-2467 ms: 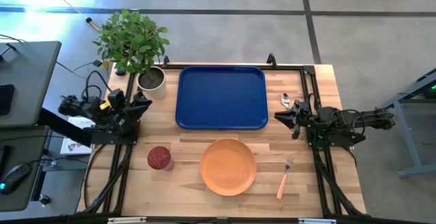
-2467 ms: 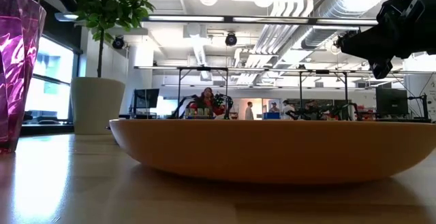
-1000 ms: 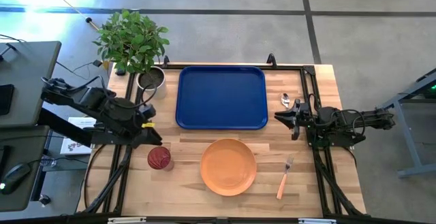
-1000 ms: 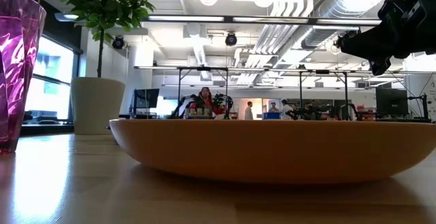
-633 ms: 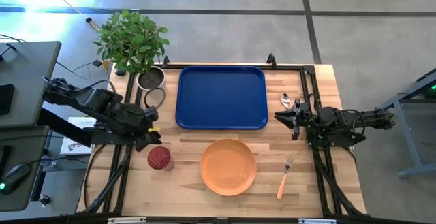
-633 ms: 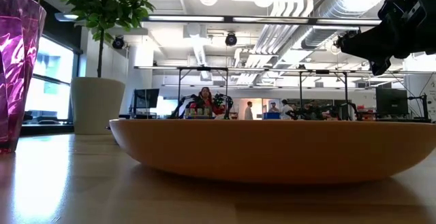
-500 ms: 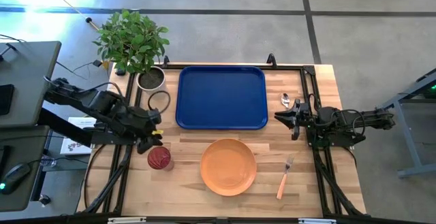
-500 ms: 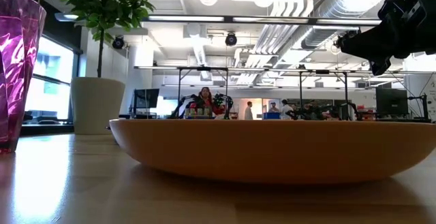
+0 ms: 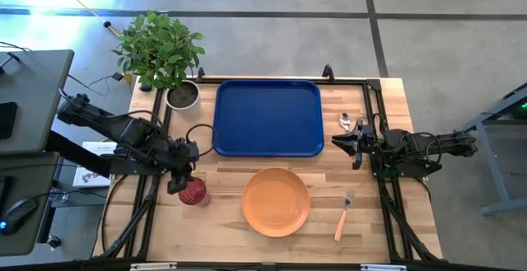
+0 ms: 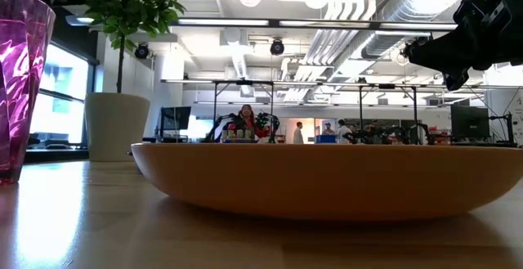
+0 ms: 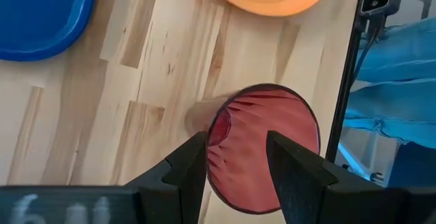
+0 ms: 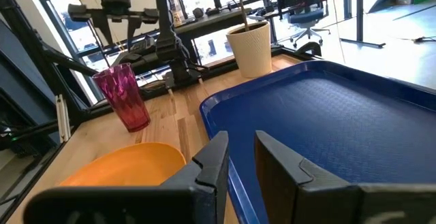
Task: Pick and place plate/cup/fork/spoon on tray
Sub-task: Put the violet glass on the blue serving tray
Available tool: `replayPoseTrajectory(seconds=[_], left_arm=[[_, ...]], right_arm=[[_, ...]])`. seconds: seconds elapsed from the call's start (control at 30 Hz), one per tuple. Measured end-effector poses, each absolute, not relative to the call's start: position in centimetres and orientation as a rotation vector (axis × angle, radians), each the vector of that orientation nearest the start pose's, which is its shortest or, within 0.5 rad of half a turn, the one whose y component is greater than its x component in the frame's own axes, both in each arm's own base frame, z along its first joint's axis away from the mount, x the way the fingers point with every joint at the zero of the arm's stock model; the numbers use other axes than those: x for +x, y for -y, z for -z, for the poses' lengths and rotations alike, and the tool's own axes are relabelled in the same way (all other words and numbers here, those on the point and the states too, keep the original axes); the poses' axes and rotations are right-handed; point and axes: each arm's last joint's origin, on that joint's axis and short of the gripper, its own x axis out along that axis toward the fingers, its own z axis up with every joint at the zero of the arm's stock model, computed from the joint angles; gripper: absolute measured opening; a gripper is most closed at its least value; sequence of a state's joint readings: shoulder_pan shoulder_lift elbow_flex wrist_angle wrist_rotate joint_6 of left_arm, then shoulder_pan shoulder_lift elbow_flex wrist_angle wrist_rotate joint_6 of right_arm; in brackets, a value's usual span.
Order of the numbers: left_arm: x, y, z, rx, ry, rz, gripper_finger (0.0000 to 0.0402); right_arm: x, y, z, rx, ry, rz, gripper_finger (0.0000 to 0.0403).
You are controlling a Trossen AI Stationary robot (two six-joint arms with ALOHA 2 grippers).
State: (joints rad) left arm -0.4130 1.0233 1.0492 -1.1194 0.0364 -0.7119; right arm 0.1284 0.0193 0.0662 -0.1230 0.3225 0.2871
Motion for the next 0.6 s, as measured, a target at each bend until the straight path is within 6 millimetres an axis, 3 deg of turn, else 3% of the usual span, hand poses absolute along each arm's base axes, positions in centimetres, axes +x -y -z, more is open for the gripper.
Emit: replayPoseTrajectory(seconds=[0.6], left_arm=[[17.3, 8.1, -28.7, -0.347, -1.309, -0.082, 0.0142]], right_arm=[[9.3, -0.3, -17.3, 0.269, -0.046, 0.203, 0.0062]])
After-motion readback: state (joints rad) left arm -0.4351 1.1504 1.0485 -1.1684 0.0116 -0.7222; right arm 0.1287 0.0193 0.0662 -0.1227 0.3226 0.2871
